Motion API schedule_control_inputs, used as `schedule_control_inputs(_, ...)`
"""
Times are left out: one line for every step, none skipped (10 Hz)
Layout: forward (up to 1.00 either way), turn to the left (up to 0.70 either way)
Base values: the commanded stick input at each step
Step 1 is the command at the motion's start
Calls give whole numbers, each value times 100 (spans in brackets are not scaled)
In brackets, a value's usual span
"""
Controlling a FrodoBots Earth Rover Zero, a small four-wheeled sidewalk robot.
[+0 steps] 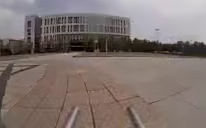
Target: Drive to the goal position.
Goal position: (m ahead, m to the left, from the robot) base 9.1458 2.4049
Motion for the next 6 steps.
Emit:
schedule_control_inputs(69,0)
schedule_control_inputs(69,0)
schedule_control_inputs(69,0)
schedule_control_inputs(69,0)
schedule_control_inputs(69,0)
schedule_control_inputs(69,0)
